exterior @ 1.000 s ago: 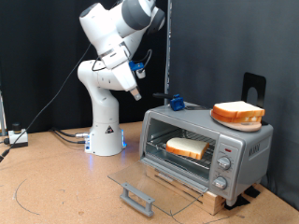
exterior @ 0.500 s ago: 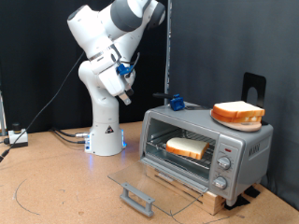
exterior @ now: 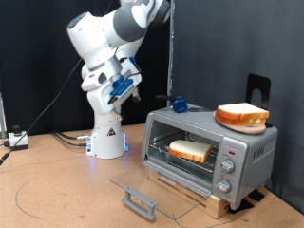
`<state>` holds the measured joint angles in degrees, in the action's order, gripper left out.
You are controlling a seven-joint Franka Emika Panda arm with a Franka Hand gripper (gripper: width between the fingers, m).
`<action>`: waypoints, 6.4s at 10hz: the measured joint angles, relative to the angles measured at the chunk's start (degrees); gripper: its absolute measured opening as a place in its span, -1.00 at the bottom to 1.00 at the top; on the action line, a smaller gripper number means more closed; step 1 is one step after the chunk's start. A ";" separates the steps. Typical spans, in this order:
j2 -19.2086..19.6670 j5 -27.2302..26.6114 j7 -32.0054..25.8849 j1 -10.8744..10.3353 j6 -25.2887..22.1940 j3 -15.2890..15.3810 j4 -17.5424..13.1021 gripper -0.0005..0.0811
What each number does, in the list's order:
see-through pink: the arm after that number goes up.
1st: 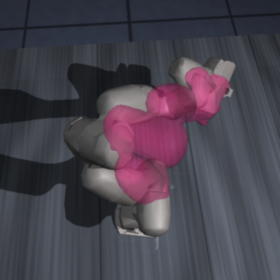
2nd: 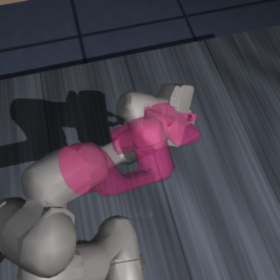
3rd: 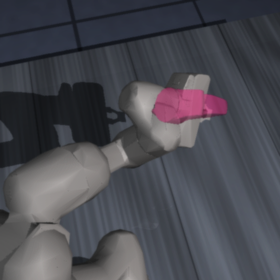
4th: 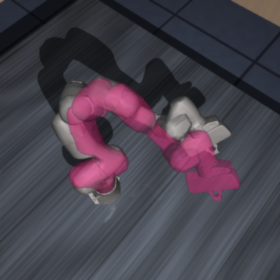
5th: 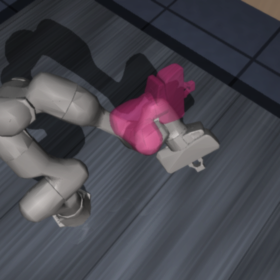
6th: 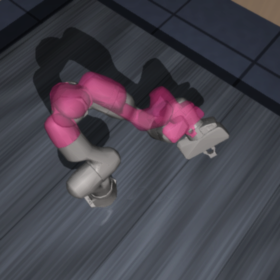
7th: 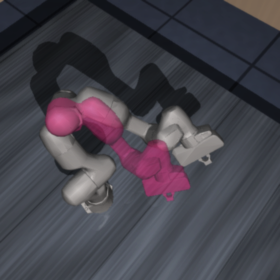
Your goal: Make a piece of toast with the oven
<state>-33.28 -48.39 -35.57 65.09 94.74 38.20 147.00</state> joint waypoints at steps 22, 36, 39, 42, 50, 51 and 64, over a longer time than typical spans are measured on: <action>40.23 27.09 12.41 8.44 9.31 1.90 -14.42 0.99; 56.81 31.89 17.06 8.20 11.72 0.65 -15.56 0.99; 59.47 32.47 16.73 8.00 13.91 0.59 -15.50 0.99; 61.42 33.07 16.67 6.34 14.80 1.00 -13.16 0.99; 58.04 25.02 10.02 9.89 7.99 7.77 -7.33 0.99; 57.13 24.09 8.79 11.15 3.34 8.40 -7.96 0.99; 33.93 9.59 1.70 12.02 -17.67 17.97 -4.50 0.99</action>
<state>0.65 -38.80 -33.87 77.11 77.07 56.17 142.50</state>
